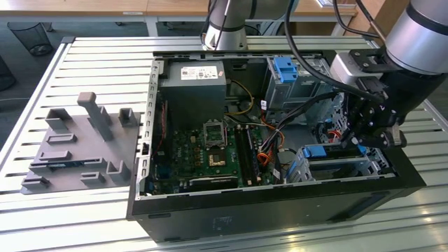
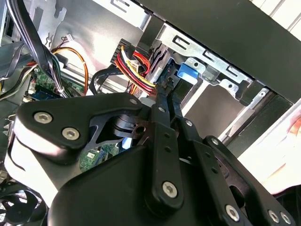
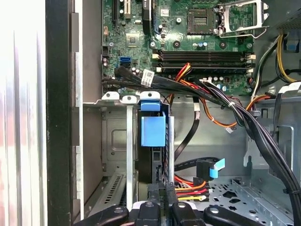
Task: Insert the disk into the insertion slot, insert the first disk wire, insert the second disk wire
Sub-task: 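Insert the first disk wire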
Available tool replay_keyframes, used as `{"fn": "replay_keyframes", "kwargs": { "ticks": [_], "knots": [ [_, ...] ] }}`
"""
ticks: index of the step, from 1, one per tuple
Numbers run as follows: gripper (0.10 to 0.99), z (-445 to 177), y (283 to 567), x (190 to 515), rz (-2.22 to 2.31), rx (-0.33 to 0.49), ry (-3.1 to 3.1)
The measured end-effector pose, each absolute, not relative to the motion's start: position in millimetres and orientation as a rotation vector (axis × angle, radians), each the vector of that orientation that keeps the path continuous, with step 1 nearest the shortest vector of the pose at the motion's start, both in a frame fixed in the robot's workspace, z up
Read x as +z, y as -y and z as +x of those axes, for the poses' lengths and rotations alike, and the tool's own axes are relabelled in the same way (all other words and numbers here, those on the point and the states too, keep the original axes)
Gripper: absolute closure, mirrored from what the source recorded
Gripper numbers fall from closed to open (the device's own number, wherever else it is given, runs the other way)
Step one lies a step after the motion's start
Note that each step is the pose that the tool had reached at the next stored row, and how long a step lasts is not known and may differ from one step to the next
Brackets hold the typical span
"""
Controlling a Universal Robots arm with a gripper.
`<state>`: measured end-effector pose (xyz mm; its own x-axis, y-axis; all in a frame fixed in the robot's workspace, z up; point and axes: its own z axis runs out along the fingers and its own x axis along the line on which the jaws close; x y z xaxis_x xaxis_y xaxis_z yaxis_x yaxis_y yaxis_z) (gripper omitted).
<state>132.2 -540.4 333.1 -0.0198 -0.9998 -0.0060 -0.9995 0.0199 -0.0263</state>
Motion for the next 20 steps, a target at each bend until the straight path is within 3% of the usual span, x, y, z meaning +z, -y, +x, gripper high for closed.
{"fn": "replay_keyframes", "kwargs": {
  "ticks": [17,19,20],
  "knots": [
    [0.922,132.2,539.6,328.3,-2.183,-0.022,-2.227],
    [0.91,132.3,539.6,328.1,-2.183,-0.021,-2.227],
    [0.847,132.3,539.6,328.2,-2.183,-0.021,-2.227]
  ]
}}
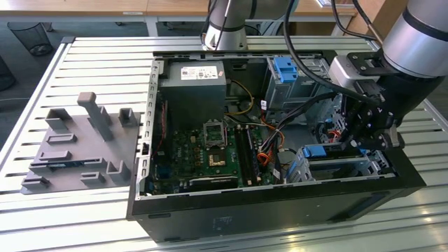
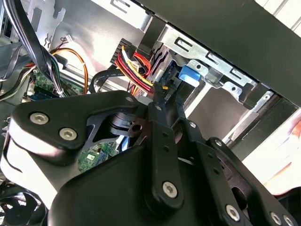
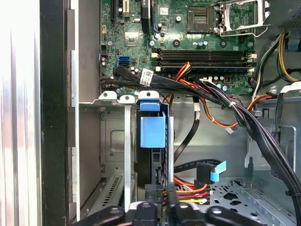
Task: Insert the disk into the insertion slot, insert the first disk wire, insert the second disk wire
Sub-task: 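Insert the first disk wire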
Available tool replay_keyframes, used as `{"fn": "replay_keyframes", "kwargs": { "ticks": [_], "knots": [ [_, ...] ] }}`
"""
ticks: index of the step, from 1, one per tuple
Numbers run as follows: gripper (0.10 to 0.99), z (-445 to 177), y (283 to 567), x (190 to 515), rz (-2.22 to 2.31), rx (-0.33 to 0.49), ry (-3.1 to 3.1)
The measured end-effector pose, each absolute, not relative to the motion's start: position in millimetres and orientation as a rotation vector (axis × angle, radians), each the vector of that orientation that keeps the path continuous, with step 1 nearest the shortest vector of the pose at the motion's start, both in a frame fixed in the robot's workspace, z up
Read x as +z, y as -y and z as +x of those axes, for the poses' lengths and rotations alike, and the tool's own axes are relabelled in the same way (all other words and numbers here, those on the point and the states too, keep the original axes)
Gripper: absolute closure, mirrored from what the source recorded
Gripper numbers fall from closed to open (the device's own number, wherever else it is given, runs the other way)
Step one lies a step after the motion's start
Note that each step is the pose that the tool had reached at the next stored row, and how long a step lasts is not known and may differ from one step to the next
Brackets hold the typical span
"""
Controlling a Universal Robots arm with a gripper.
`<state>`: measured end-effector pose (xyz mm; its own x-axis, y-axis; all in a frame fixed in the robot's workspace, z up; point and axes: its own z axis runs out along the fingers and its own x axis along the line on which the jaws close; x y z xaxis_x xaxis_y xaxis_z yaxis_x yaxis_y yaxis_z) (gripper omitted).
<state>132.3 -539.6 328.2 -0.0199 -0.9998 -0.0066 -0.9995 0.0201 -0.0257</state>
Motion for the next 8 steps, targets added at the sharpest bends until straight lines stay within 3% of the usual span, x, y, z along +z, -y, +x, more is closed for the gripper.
{"fn": "replay_keyframes", "kwargs": {
  "ticks": [8],
  "knots": [
    [0.847,132.3,539.6,335.1,-2.184,-0.022,-2.228]
  ]
}}
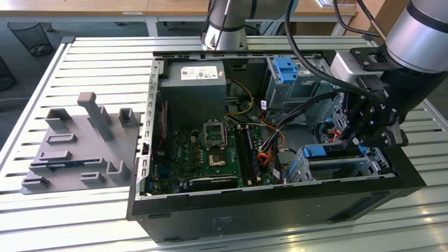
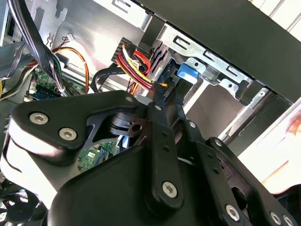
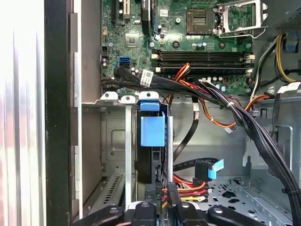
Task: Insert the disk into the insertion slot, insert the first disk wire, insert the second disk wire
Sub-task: 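Insert the first disk wire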
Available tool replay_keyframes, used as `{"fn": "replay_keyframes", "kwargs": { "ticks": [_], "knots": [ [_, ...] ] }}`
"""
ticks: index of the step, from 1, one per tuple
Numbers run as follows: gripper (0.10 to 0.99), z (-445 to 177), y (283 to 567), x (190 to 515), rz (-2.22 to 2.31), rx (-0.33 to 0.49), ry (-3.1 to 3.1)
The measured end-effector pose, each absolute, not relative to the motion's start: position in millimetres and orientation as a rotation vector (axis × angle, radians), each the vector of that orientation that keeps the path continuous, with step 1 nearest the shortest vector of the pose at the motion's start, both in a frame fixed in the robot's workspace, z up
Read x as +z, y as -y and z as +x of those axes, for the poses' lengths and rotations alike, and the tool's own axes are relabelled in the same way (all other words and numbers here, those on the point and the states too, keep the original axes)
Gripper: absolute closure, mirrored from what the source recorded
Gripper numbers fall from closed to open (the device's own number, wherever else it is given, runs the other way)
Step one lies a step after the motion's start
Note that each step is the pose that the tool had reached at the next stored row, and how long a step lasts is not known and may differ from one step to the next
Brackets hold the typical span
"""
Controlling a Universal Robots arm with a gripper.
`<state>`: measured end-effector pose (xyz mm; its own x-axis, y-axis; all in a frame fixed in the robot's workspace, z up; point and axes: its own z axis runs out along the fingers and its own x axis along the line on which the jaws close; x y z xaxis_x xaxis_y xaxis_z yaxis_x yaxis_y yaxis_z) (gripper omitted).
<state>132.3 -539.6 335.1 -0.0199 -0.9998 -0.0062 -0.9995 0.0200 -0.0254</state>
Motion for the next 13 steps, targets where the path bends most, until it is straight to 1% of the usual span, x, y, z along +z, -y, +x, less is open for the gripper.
{"fn": "replay_keyframes", "kwargs": {
  "ticks": [3,5,7,13],
  "knots": [
    [0.847,132.4,539.6,337.8,-2.184,-0.021,-2.228],
    [0.863,132.4,539.6,338.5,-2.184,-0.02,-2.228],
    [0.98,132.4,539.6,339.1,-2.184,-0.02,-2.228],
    [0.98,132.4,539.6,340.5,-2.184,-0.02,-2.228]
  ]
}}
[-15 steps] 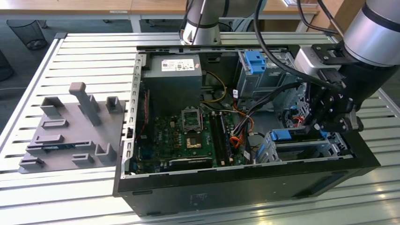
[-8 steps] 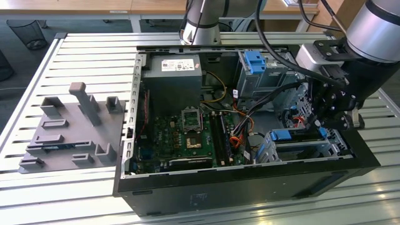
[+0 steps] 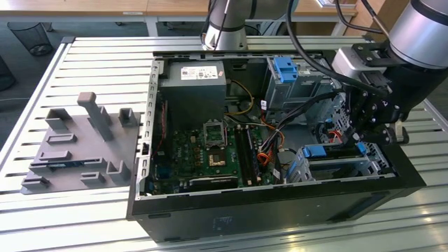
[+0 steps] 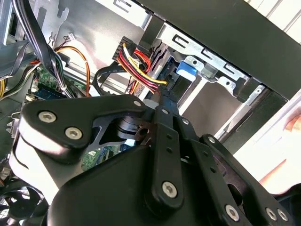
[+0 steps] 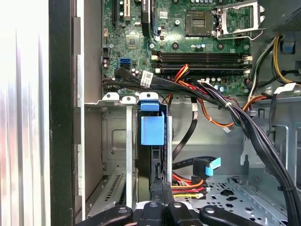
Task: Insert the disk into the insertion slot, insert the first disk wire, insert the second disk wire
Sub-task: 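Insert the first disk wire, then insert the second disk wire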
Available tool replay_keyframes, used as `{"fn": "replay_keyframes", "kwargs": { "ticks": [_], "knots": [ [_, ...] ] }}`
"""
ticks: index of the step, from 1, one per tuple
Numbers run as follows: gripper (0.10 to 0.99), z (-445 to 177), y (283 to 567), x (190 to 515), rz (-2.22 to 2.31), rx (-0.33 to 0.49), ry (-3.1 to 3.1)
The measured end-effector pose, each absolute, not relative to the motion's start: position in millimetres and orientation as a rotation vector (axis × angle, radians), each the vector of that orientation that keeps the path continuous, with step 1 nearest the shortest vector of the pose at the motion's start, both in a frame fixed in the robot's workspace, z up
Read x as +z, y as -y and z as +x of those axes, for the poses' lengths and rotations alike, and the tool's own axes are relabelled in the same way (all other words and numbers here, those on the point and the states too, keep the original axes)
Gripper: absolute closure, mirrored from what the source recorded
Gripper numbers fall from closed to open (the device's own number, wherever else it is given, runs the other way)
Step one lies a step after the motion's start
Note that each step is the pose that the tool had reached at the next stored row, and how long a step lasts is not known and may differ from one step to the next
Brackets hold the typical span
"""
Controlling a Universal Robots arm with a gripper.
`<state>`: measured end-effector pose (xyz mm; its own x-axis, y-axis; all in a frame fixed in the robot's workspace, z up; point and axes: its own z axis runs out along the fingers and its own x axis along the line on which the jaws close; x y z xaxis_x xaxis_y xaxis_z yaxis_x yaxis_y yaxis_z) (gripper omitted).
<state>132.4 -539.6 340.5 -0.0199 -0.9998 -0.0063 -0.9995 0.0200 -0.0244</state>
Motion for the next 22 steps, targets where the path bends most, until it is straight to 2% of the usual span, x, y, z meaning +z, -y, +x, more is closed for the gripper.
{"fn": "replay_keyframes", "kwargs": {
  "ticks": [22],
  "knots": [
    [0.98,124.3,539.6,342.6,-2.184,-0.02,-2.228]
  ]
}}
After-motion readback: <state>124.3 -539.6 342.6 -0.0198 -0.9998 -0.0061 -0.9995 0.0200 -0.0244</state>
